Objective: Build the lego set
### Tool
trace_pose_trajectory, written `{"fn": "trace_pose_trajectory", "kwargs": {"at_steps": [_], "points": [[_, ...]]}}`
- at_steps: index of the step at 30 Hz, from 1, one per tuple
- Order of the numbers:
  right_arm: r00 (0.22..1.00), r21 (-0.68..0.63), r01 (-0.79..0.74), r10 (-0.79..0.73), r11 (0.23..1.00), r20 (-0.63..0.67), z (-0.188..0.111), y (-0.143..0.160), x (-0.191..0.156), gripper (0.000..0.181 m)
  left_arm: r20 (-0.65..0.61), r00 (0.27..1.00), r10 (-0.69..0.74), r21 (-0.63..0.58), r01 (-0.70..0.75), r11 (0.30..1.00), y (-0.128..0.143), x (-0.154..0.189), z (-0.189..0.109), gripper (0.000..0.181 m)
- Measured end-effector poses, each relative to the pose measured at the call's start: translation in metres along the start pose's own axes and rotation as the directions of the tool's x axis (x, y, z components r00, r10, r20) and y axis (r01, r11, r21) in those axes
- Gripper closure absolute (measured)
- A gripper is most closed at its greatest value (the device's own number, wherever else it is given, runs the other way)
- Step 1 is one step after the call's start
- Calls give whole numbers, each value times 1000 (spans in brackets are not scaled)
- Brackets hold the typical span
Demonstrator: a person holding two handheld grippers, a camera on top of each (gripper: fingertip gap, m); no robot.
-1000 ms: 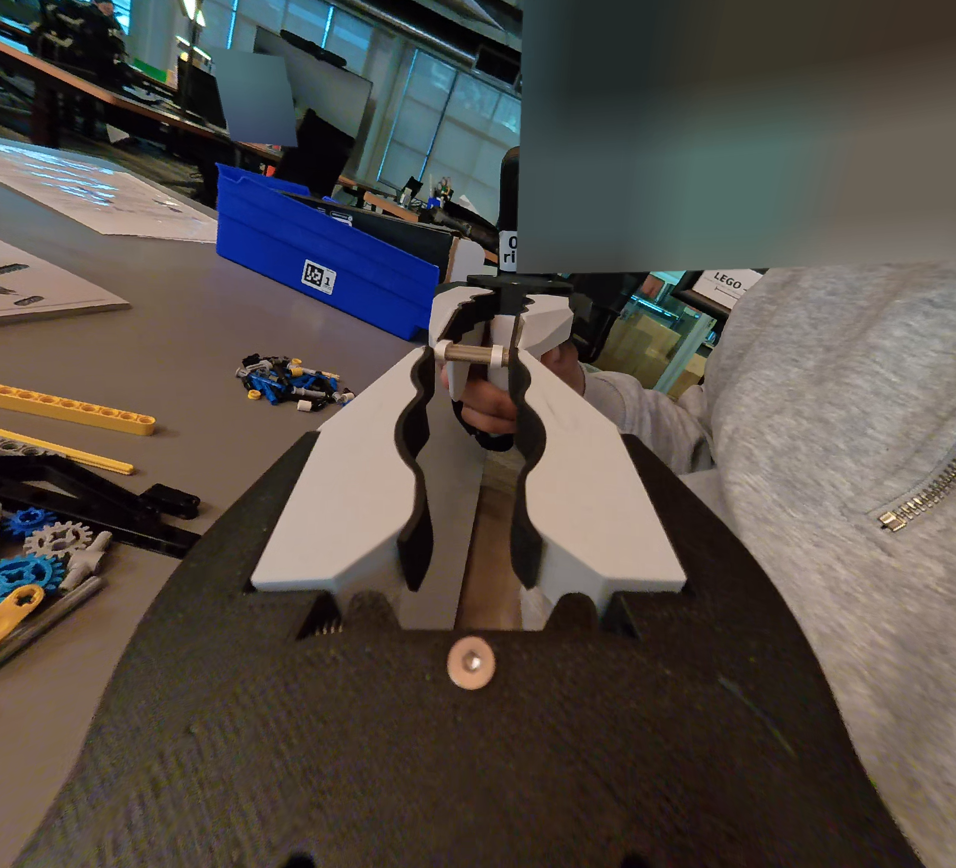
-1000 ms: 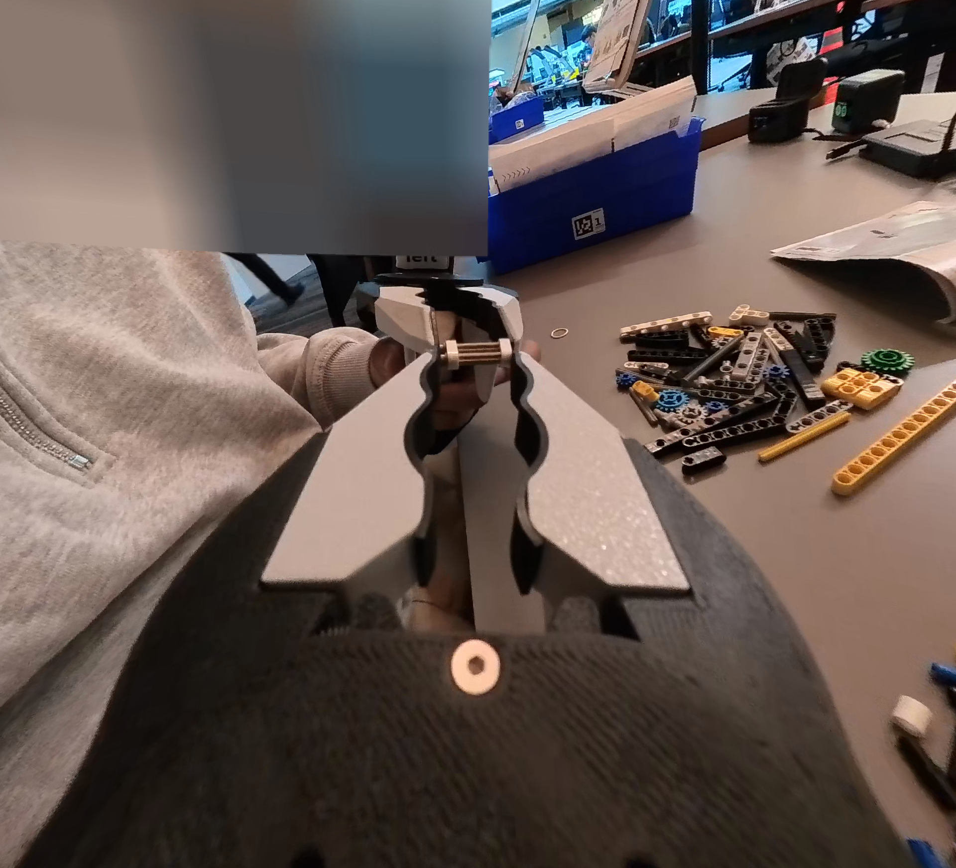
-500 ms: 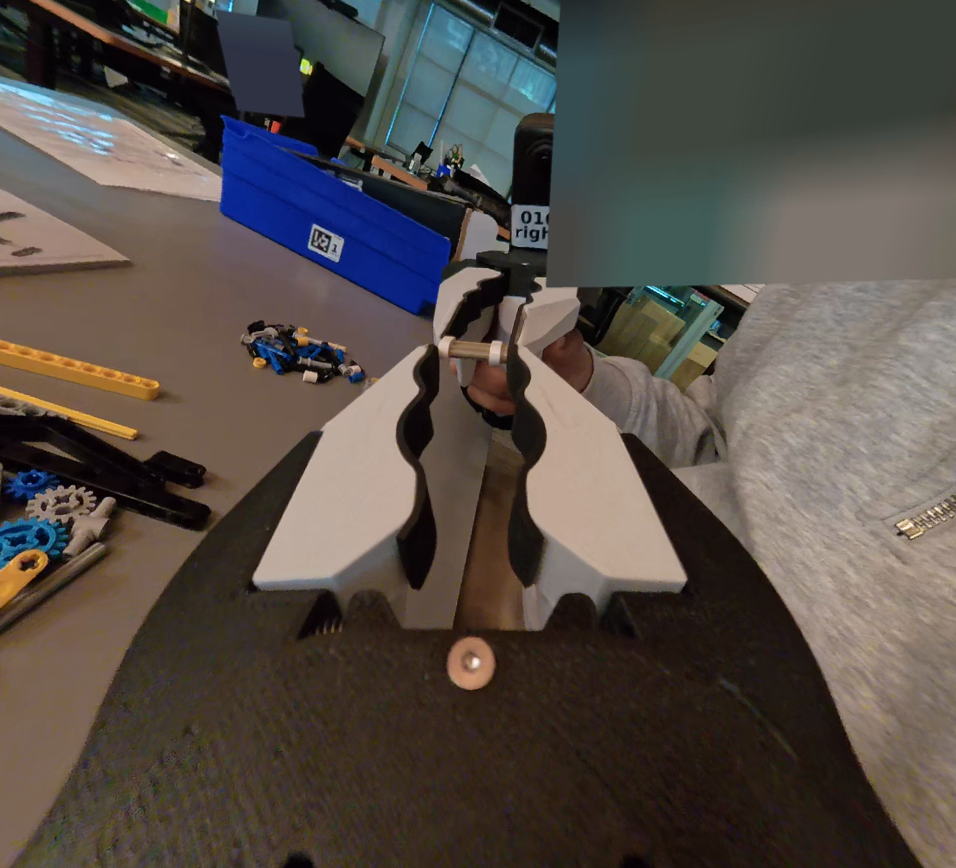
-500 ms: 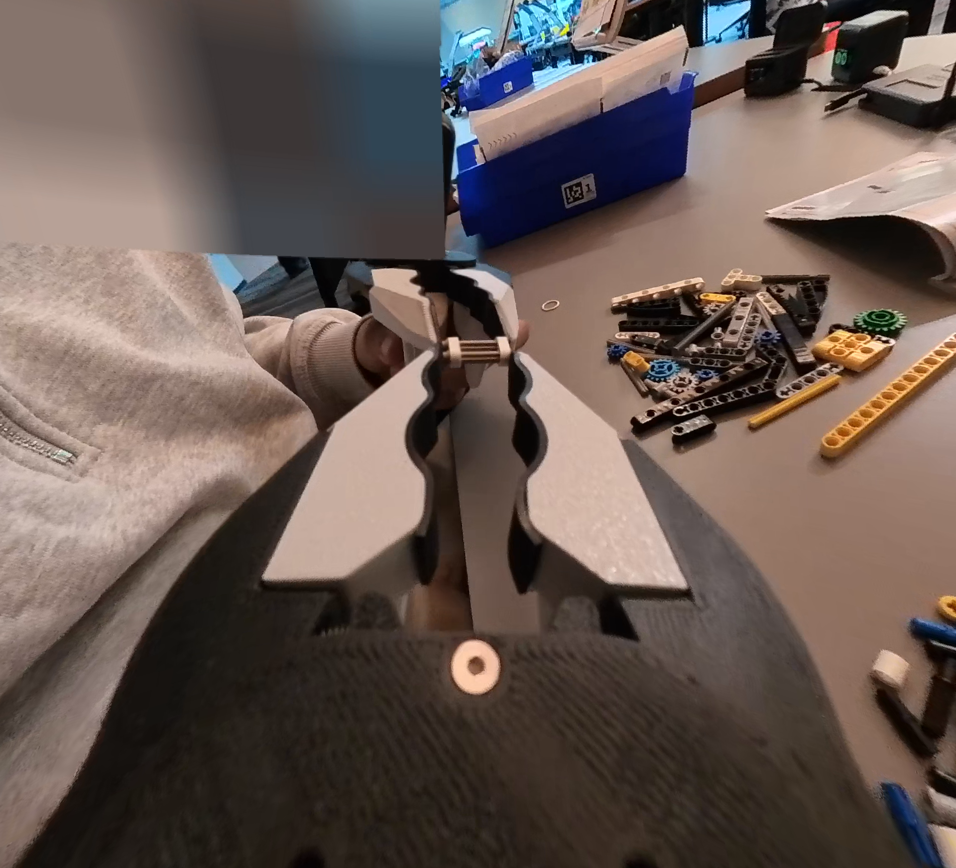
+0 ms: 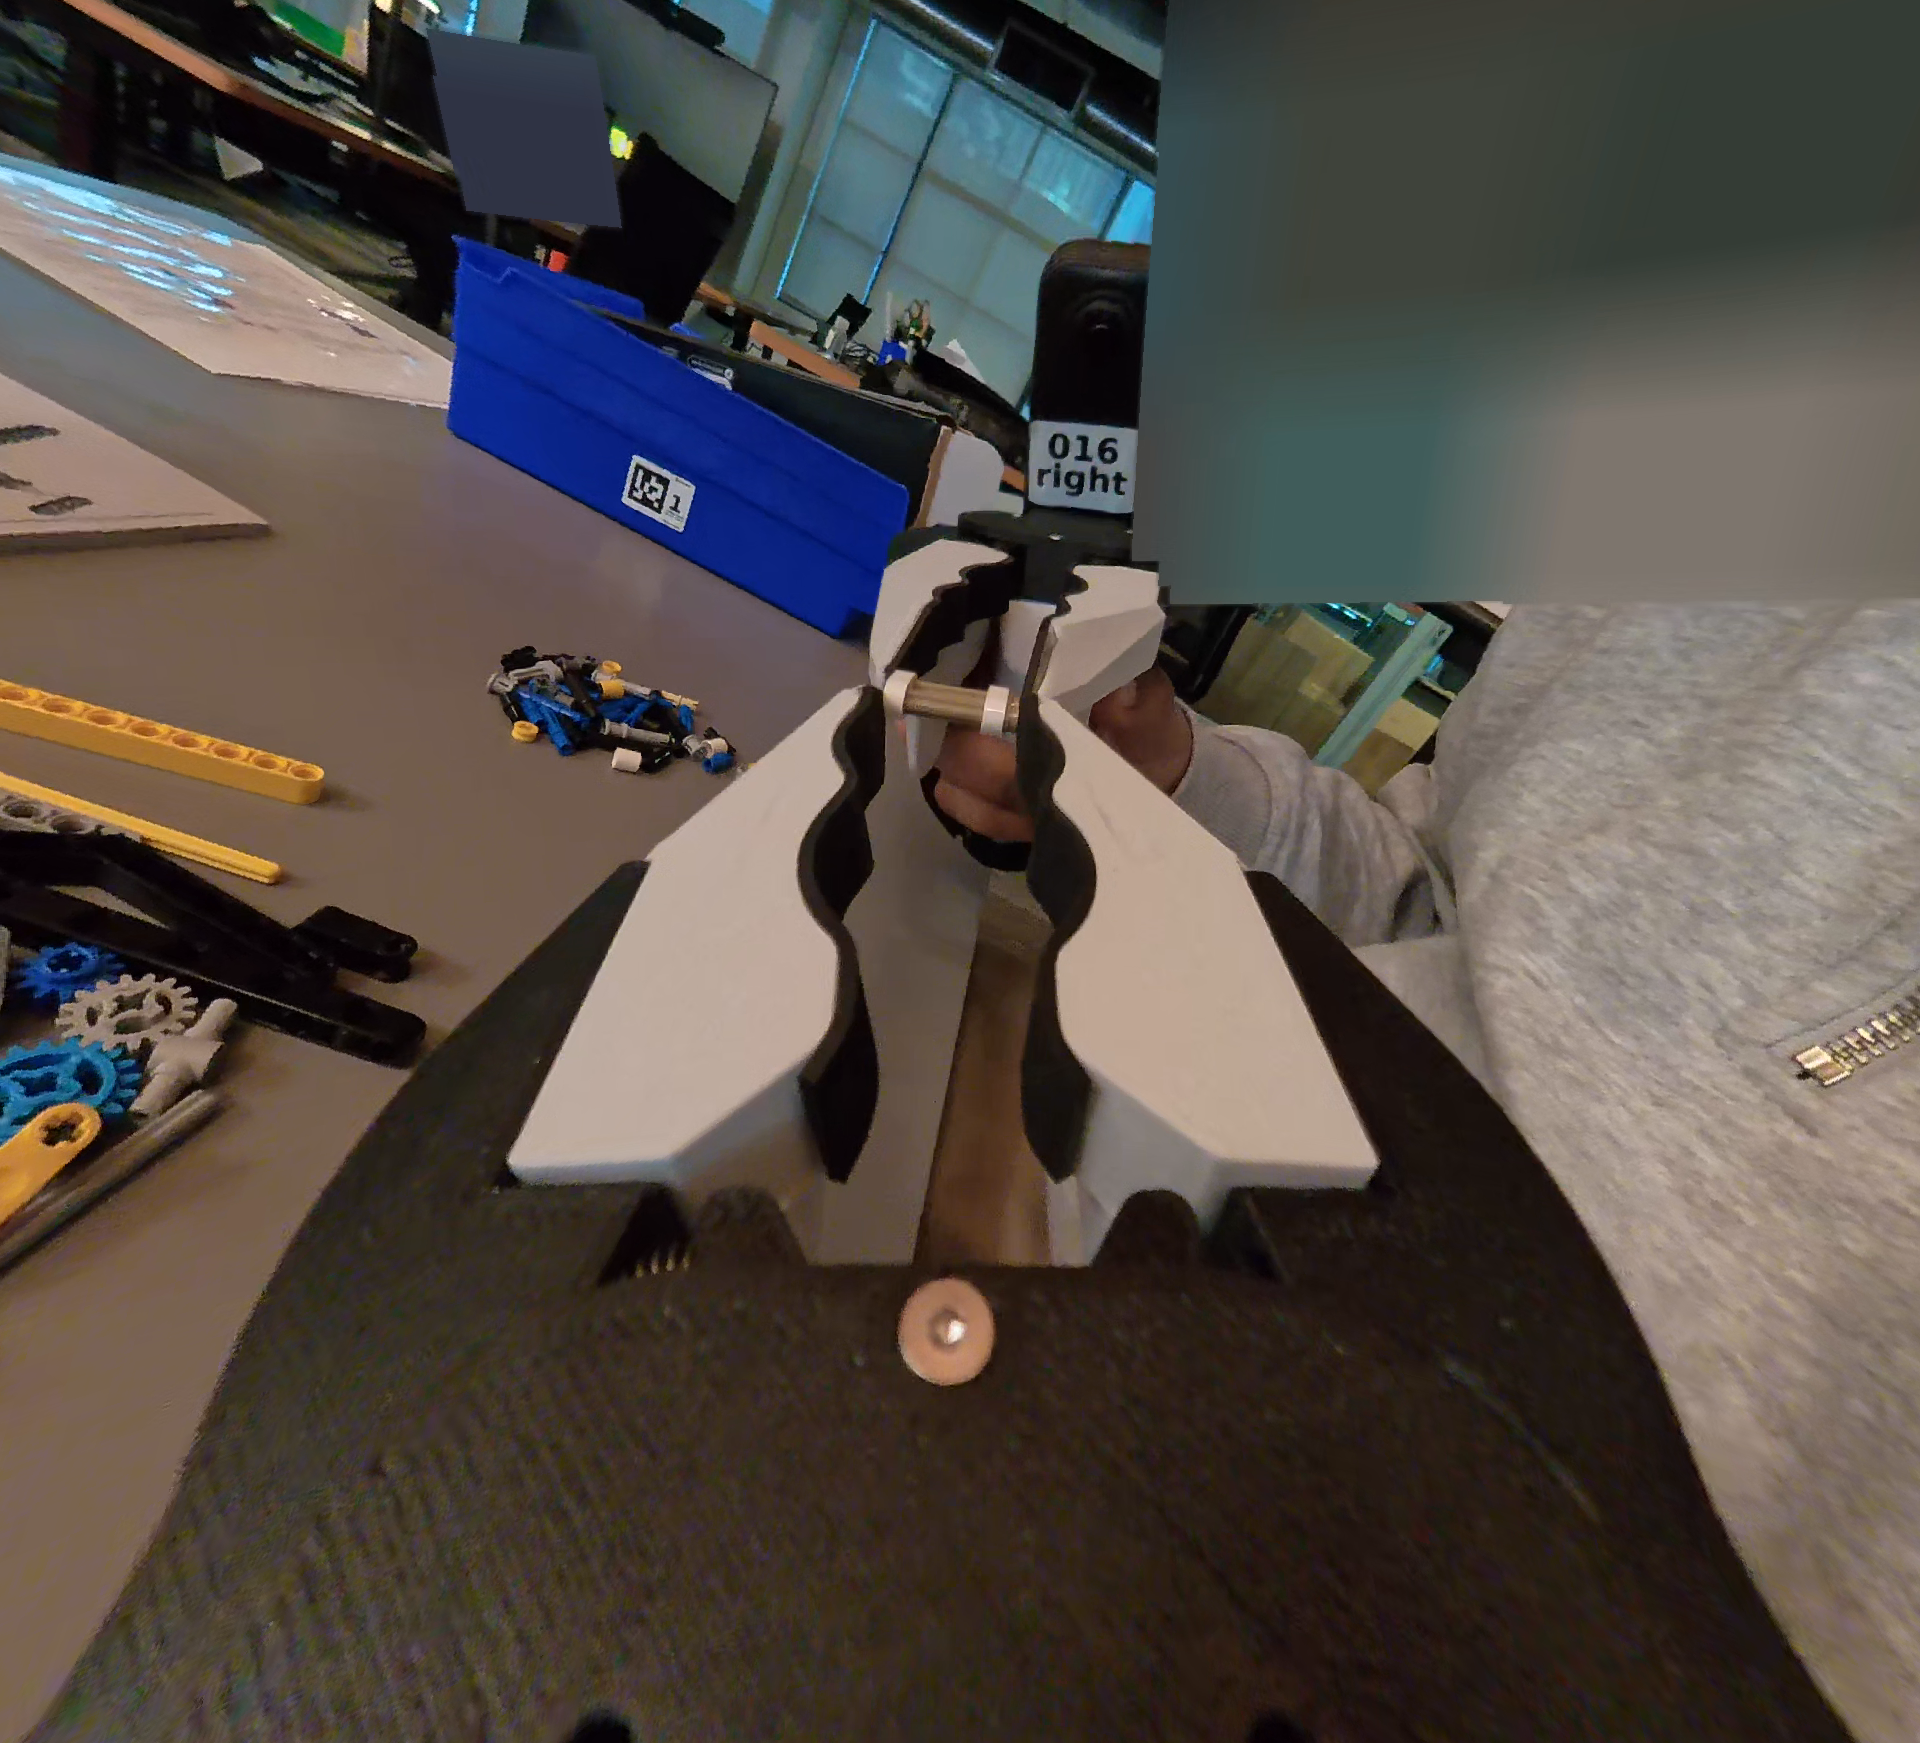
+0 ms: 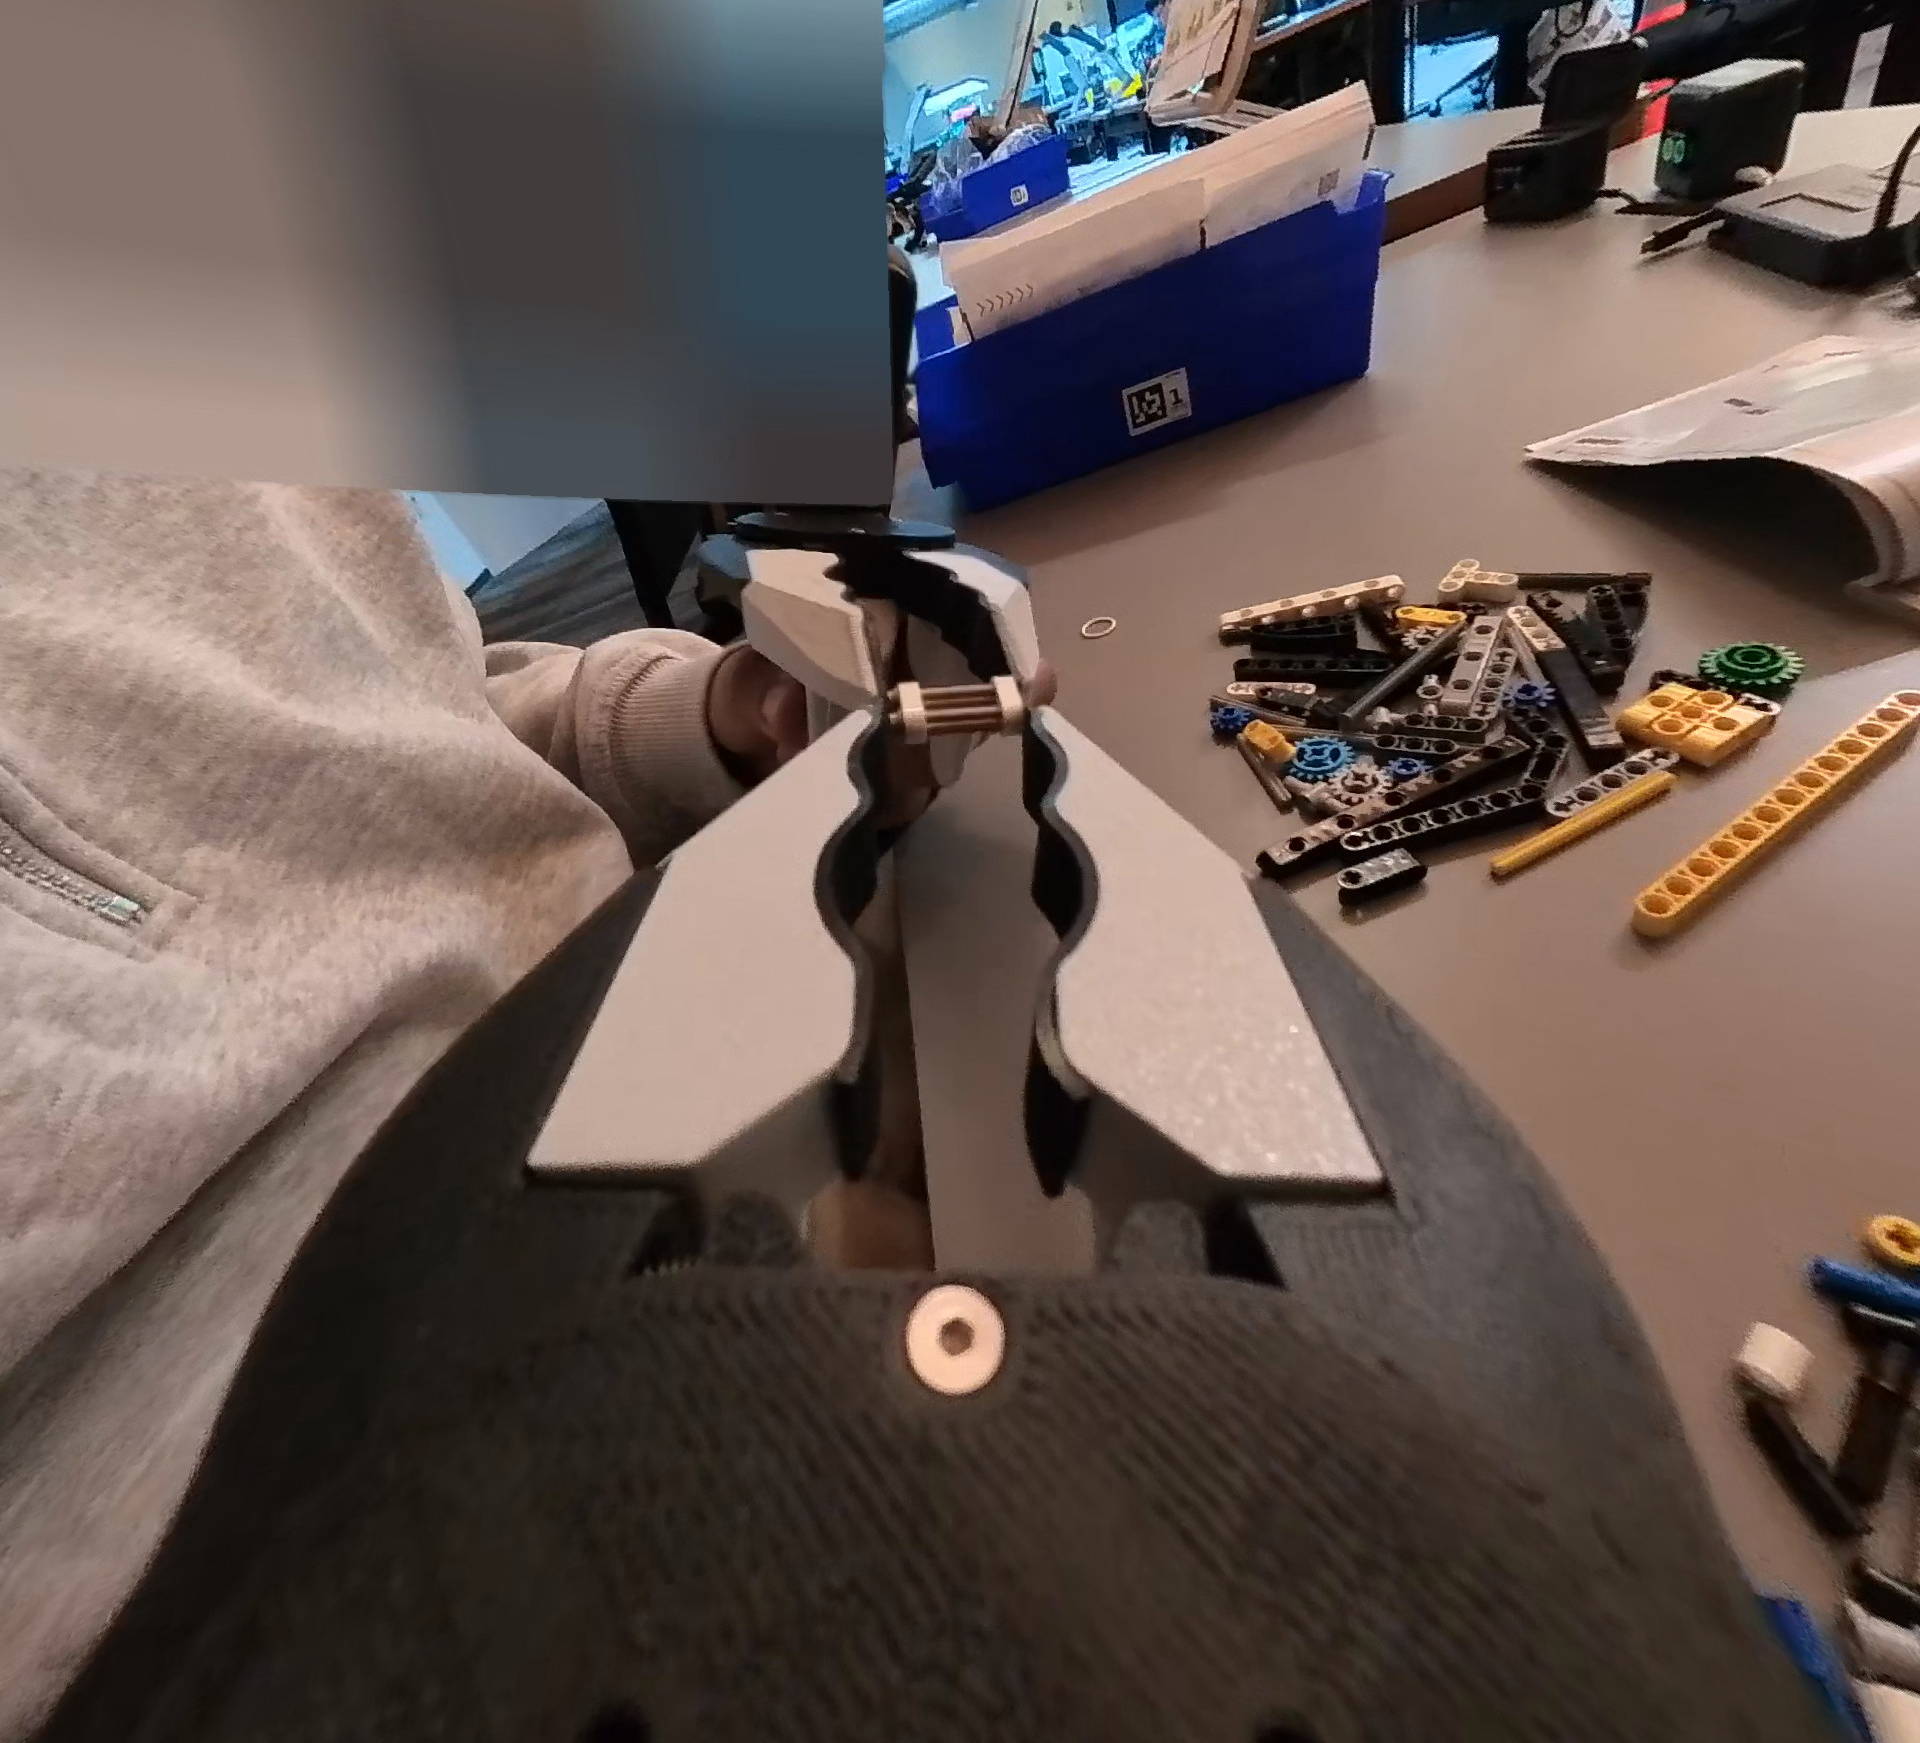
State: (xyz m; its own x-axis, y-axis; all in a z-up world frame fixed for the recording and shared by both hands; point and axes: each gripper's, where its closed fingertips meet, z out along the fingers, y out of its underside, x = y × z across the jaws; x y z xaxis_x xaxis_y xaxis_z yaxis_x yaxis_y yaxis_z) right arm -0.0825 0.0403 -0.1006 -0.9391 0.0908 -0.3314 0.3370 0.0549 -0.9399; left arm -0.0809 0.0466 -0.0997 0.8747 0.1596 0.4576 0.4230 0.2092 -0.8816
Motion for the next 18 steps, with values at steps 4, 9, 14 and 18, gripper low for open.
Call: {"fn": "trace_pose_trajectory", "kwargs": {"at_steps": [4, 9, 14, 18], "points": [[997, 15, 77, -77, 997, 9, 1, -4, -8, 157, -19, 994, 108, 24, -108, 994, -5, 9, -2, 157], [978, 55, 211, -211, 976, -1, 0, -14, -22, 153, -29, 967, 253, 65, -251, 966, -11, 24, -4, 156], [962, 71, 272, -273, 960, 3, -1, -17, -30, 158, -42, 960, 277, 83, -273, 959, -14, 30, -4, 156], [935, 75, 354, -353, 932, -30, -1, -22, -35, 158, -50, 954, 297, 103, -291, 951, -17, 35, -5, 156]]}}
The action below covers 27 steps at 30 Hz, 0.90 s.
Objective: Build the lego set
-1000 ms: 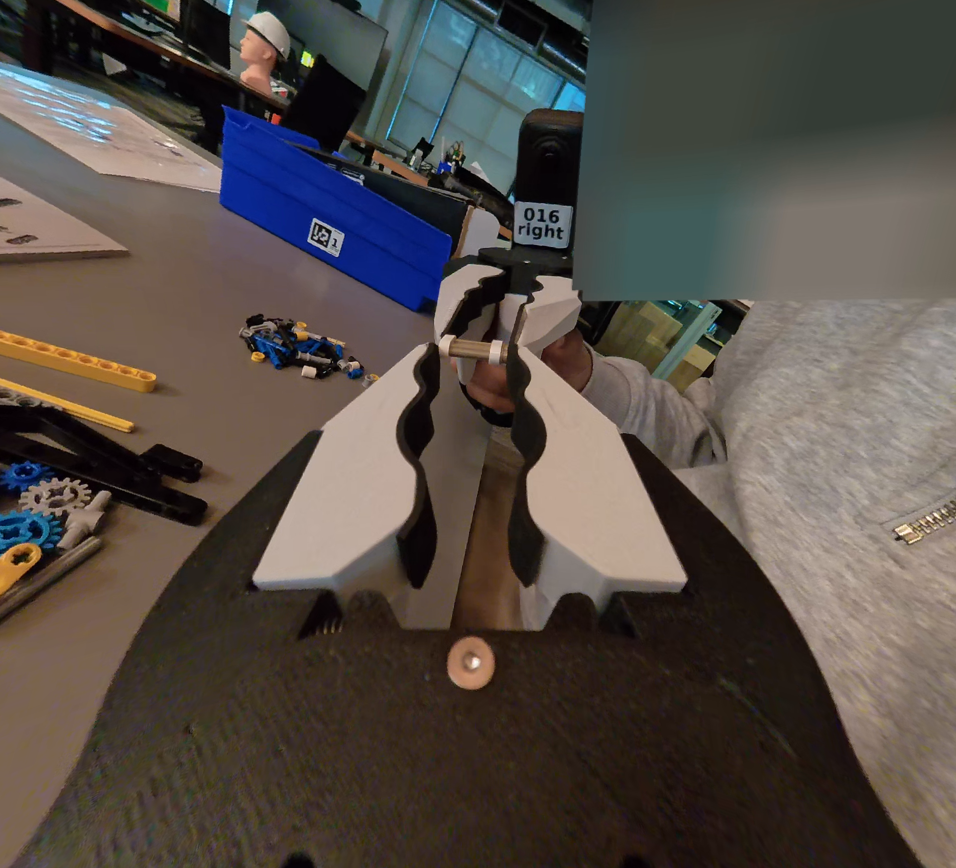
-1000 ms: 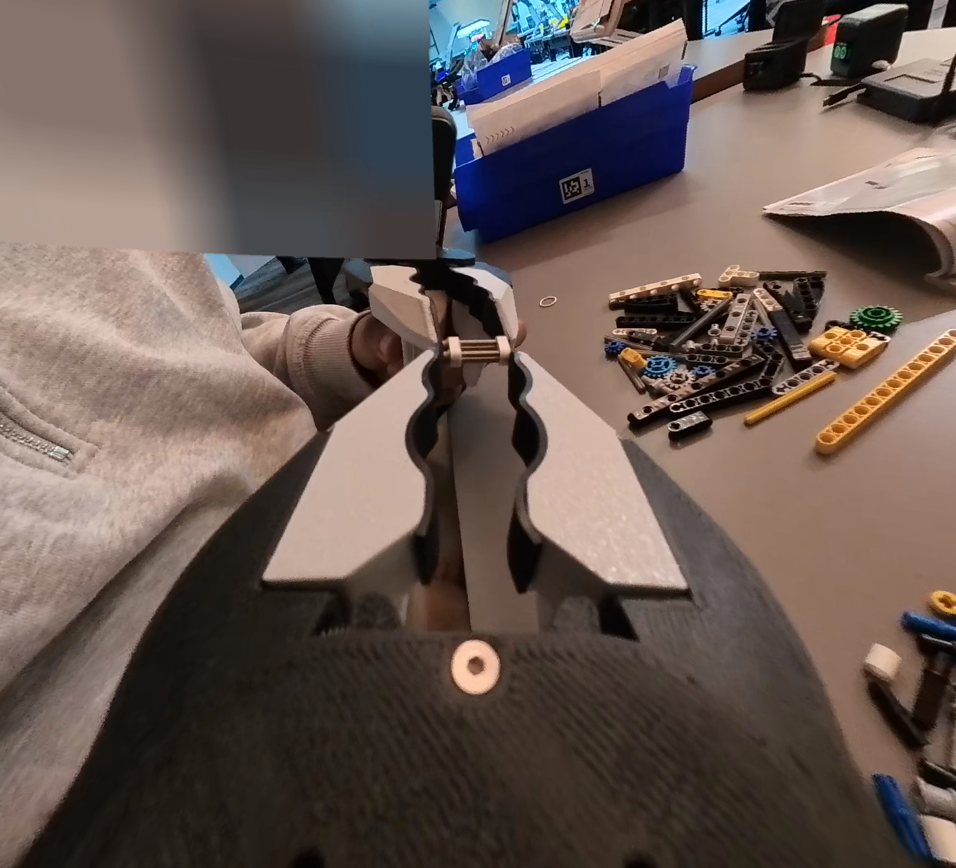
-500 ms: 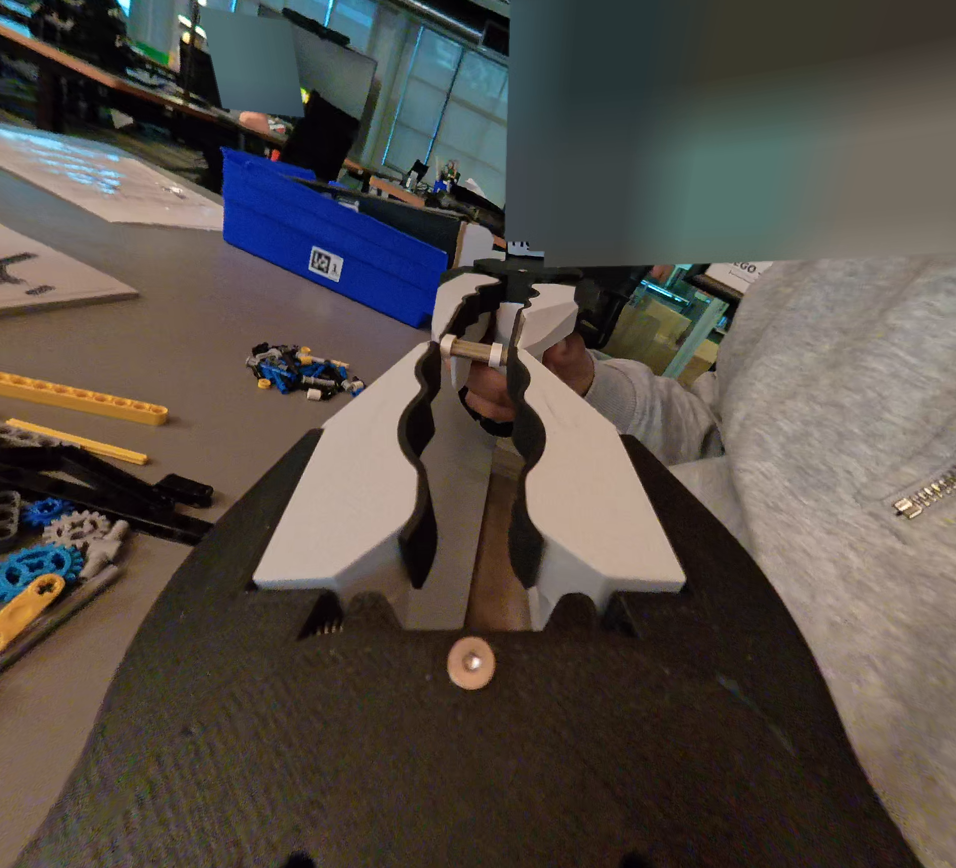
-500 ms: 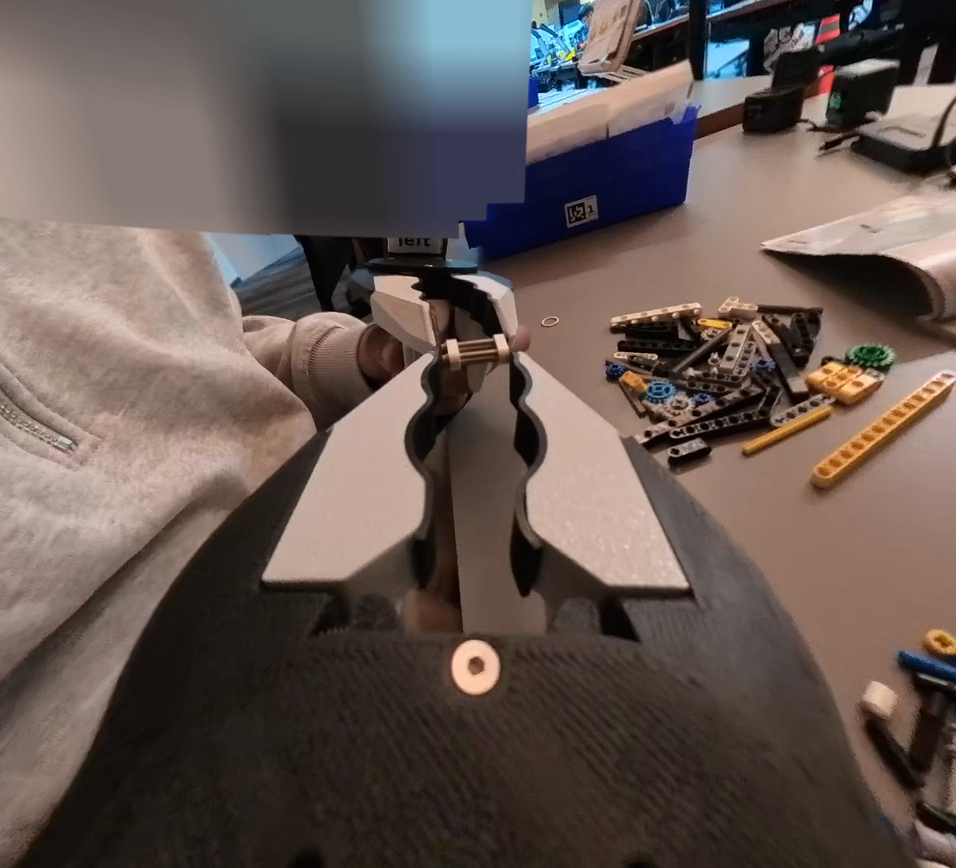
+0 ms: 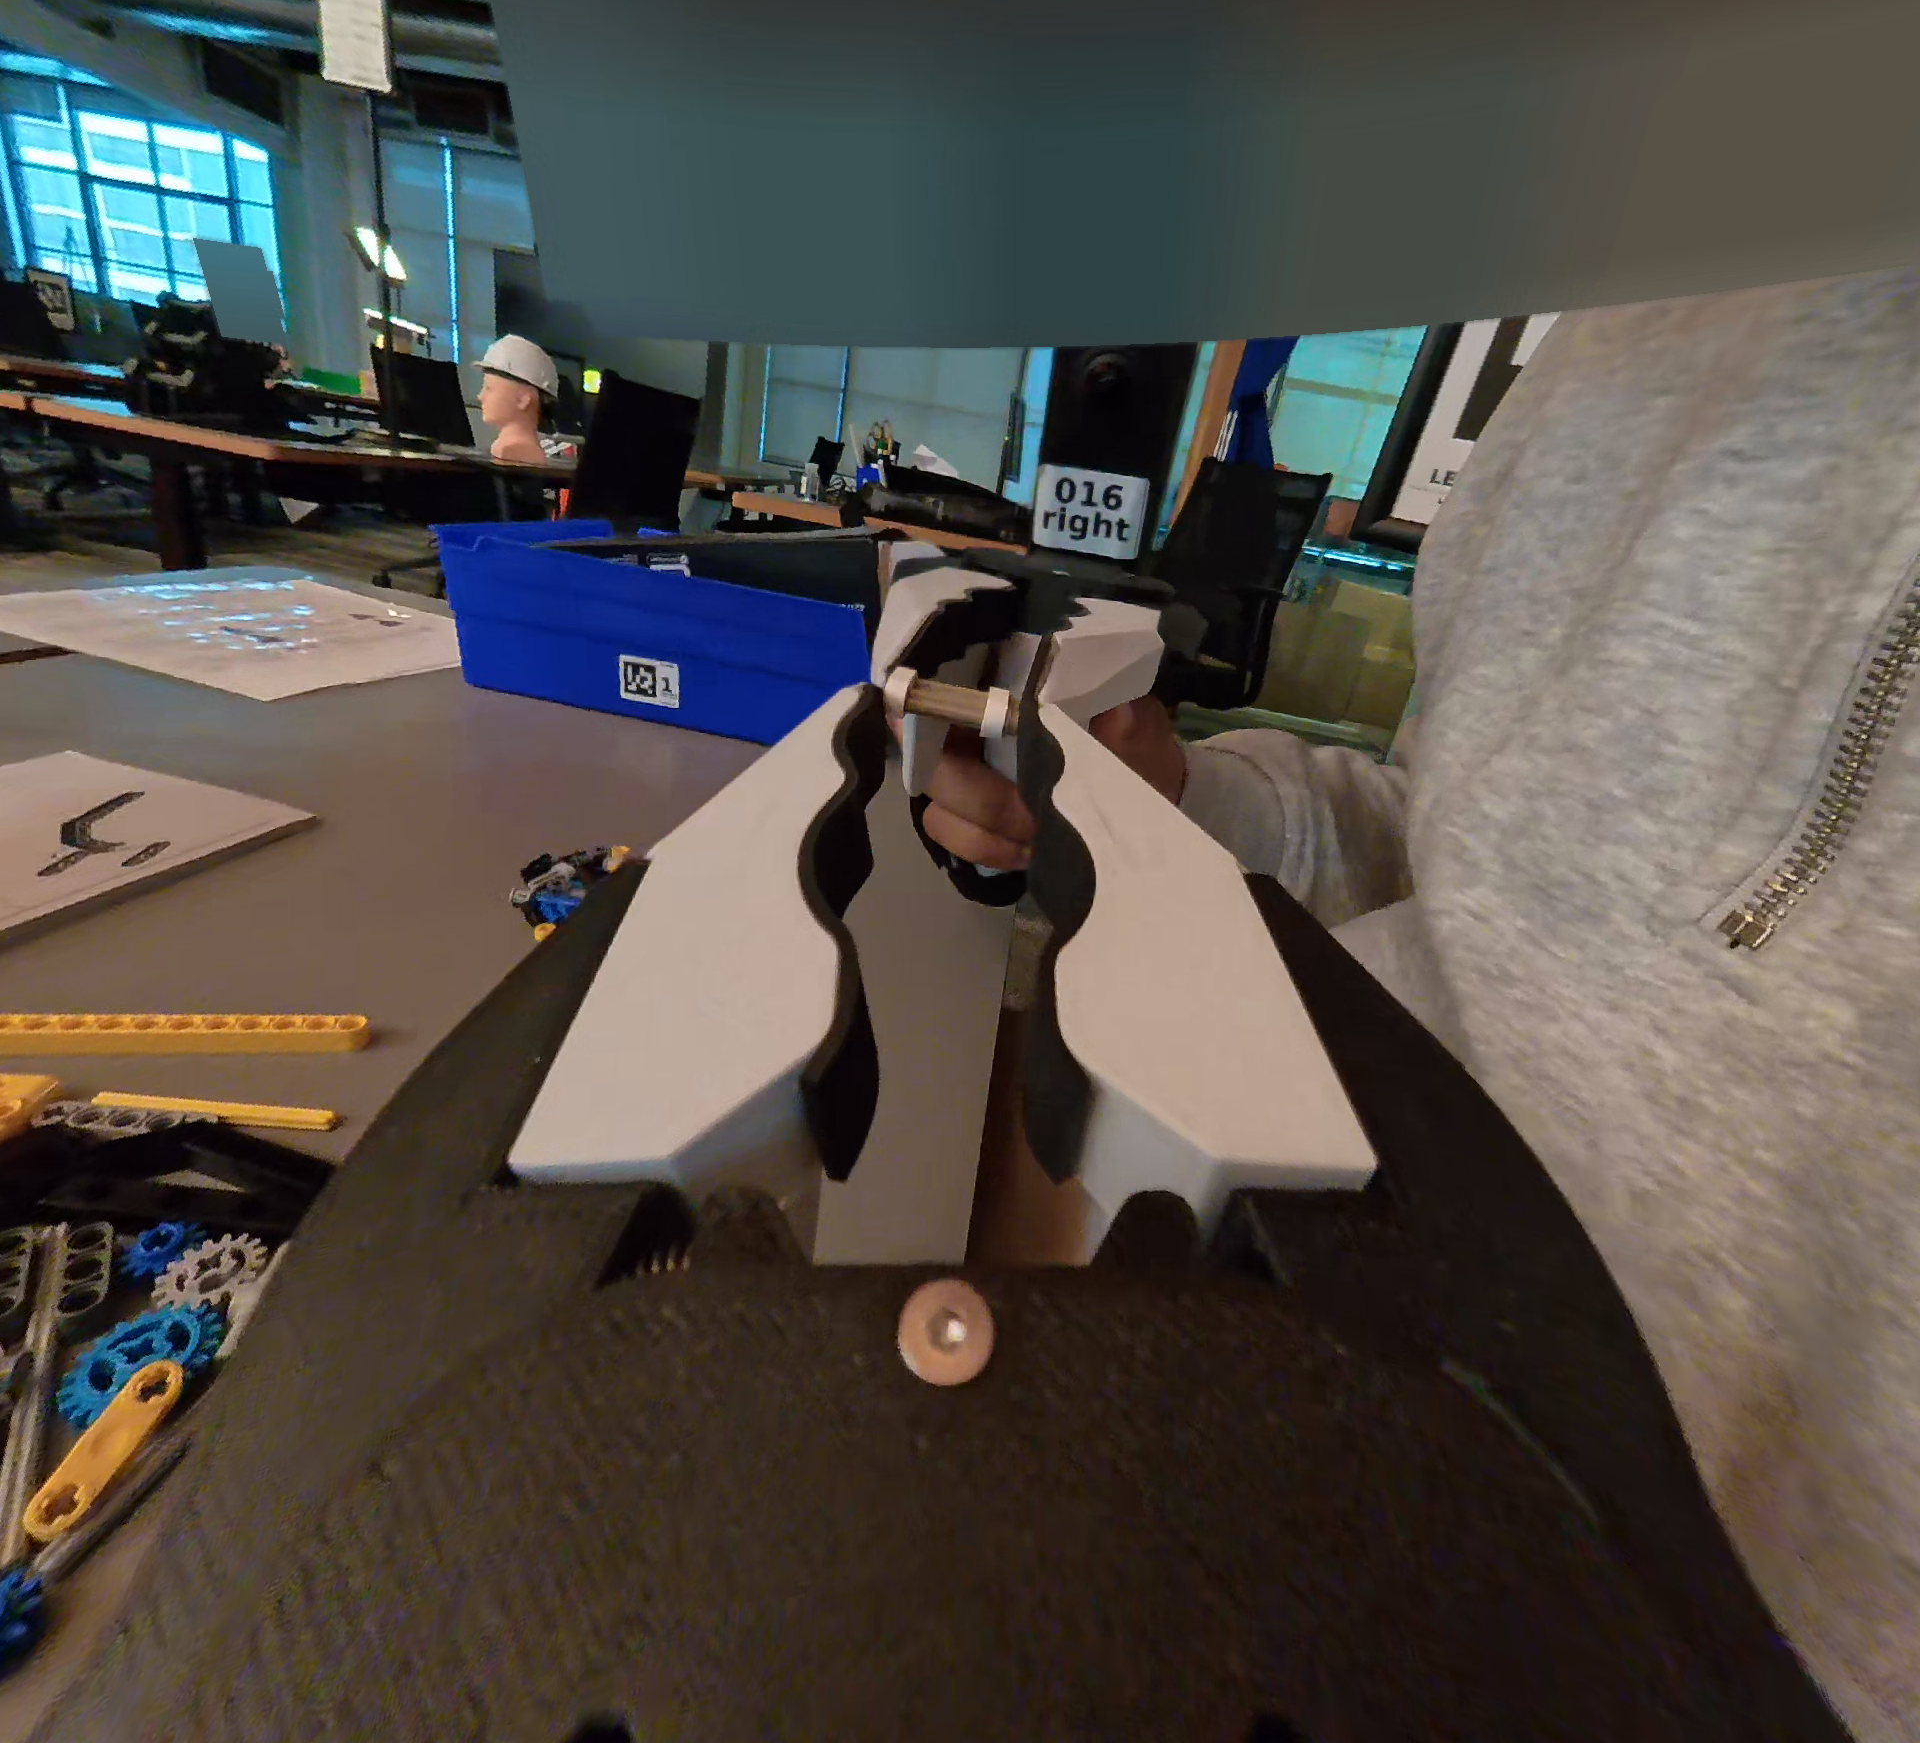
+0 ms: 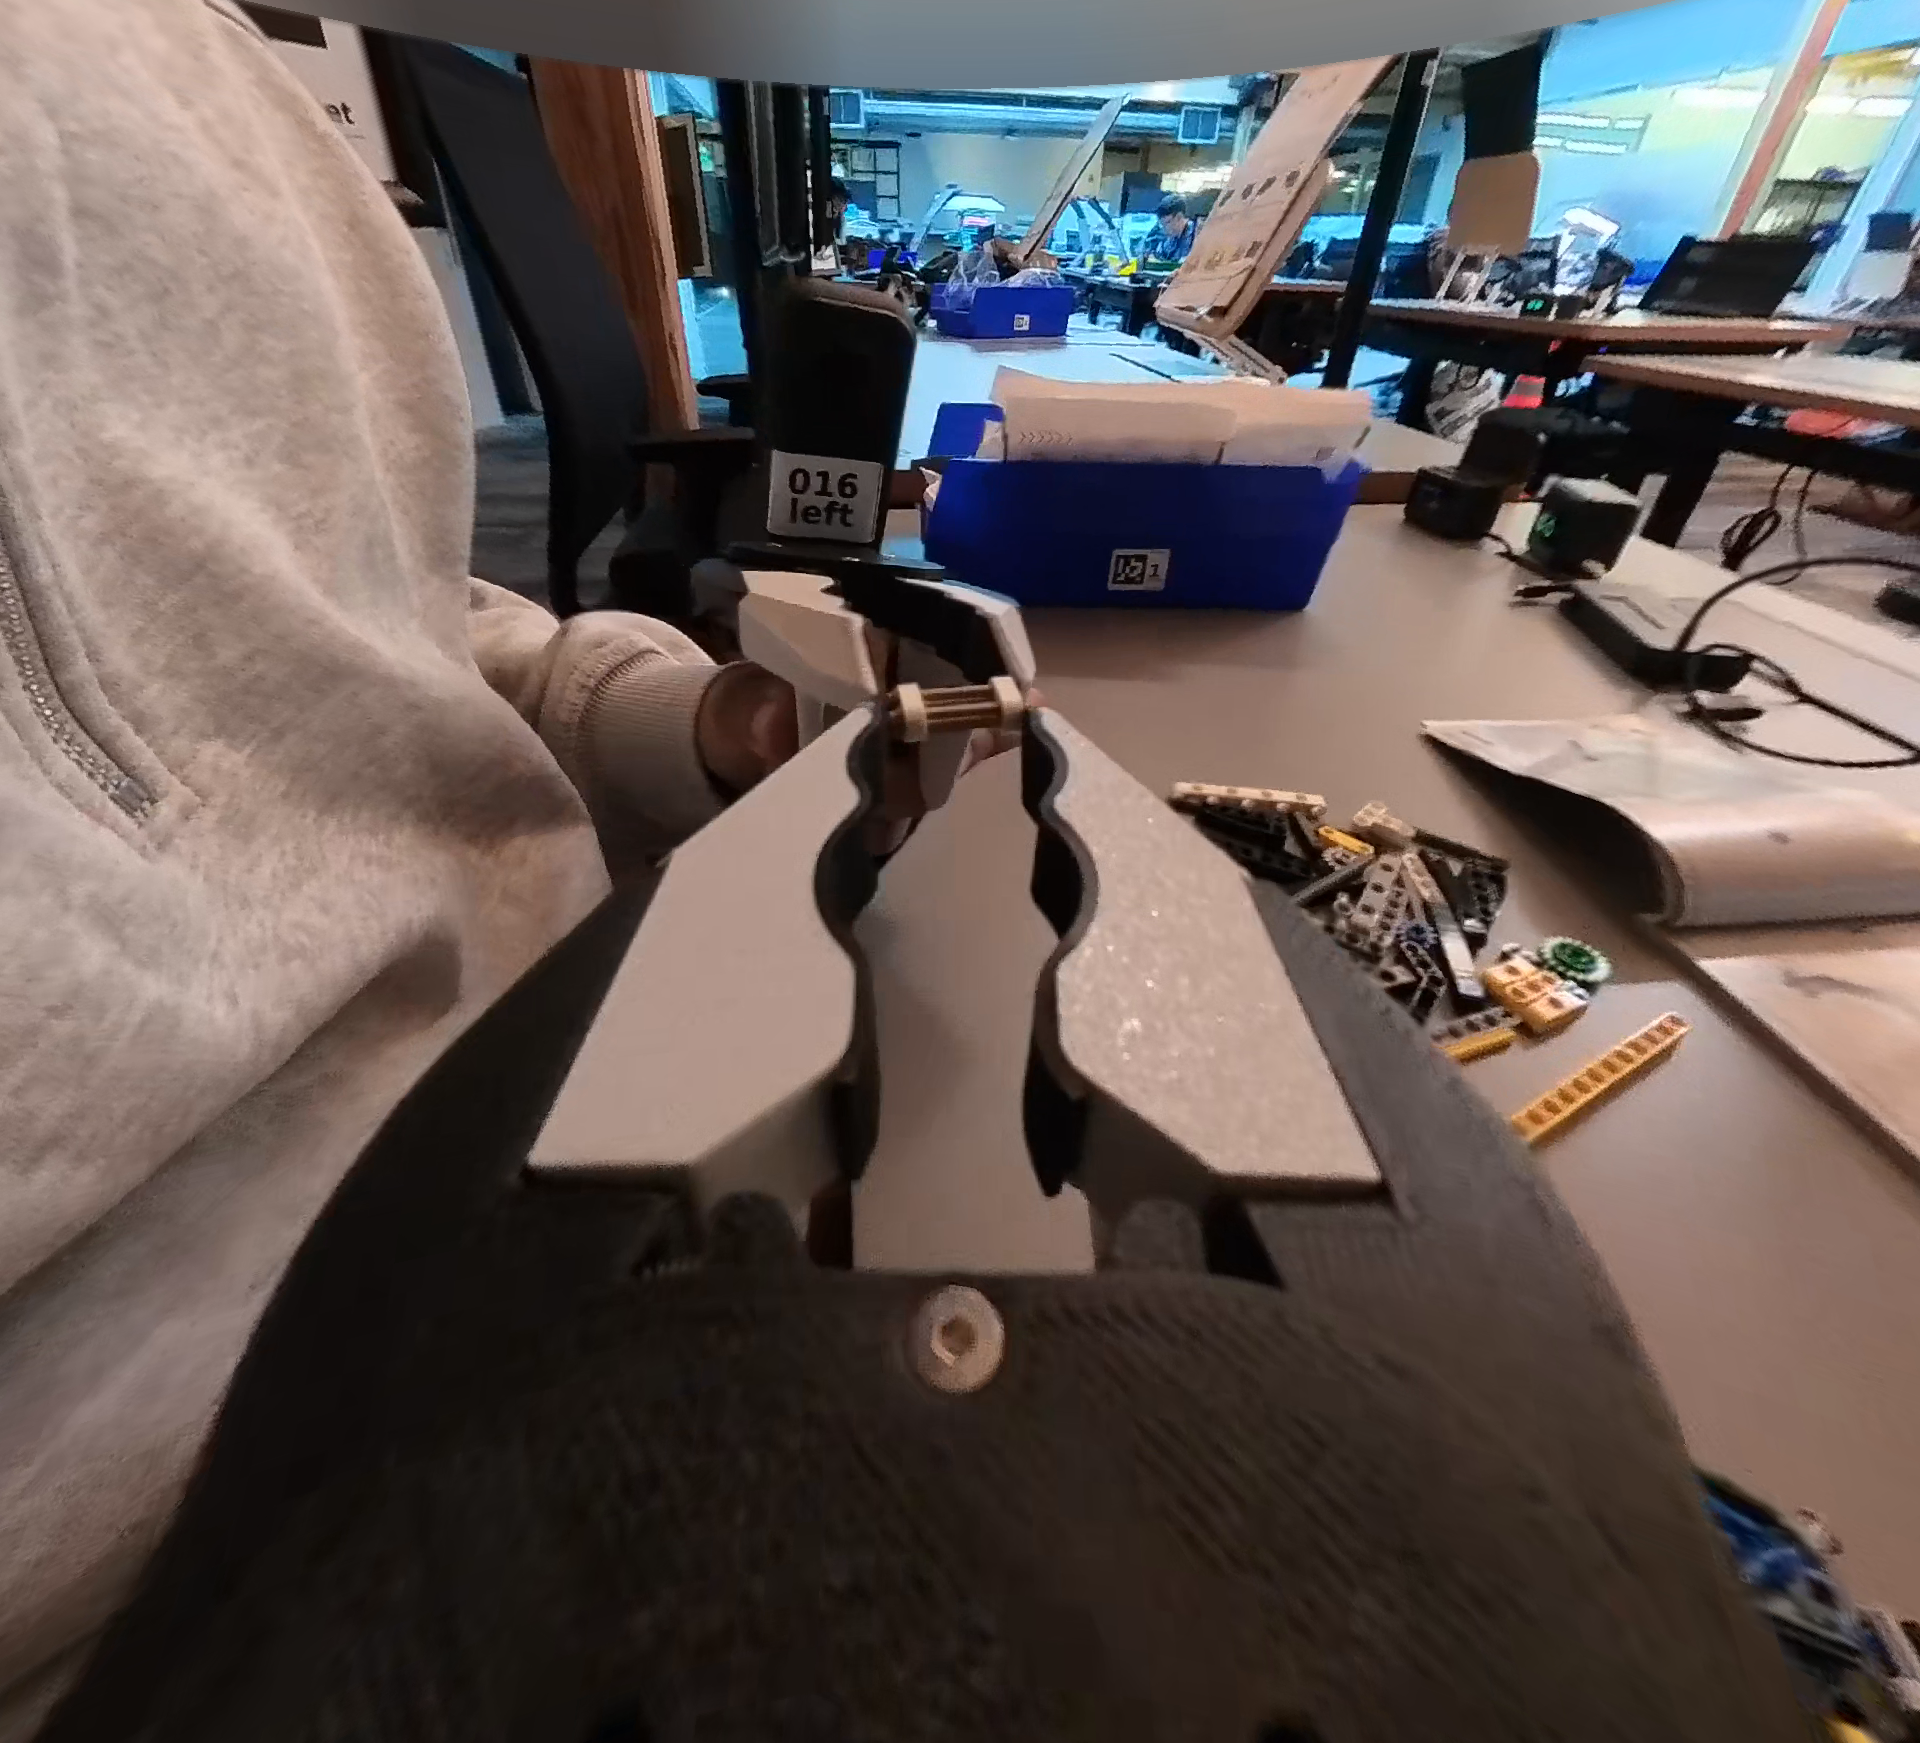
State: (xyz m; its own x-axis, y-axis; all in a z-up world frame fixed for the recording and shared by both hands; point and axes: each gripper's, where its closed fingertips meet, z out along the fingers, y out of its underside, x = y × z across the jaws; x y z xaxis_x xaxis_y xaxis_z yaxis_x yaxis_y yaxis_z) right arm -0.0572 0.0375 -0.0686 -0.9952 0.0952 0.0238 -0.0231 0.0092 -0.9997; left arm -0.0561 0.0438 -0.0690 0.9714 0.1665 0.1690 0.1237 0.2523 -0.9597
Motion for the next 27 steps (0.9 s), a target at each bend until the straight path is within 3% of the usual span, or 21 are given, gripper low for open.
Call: {"fn": "trace_pose_trajectory", "kwargs": {"at_steps": [7, 27], "points": [[997, -25, 71, -72, 997, -32, -1, -3, -2, 158, 4, 1000, 25, 2, -25, 1000, -3, 2, 1, 156], [998, -96, 35, -40, 995, -46, -4, 13, 10, 159, 44, 996, -74, -71, 77, 994, 13, -11, 4, 156]]}}
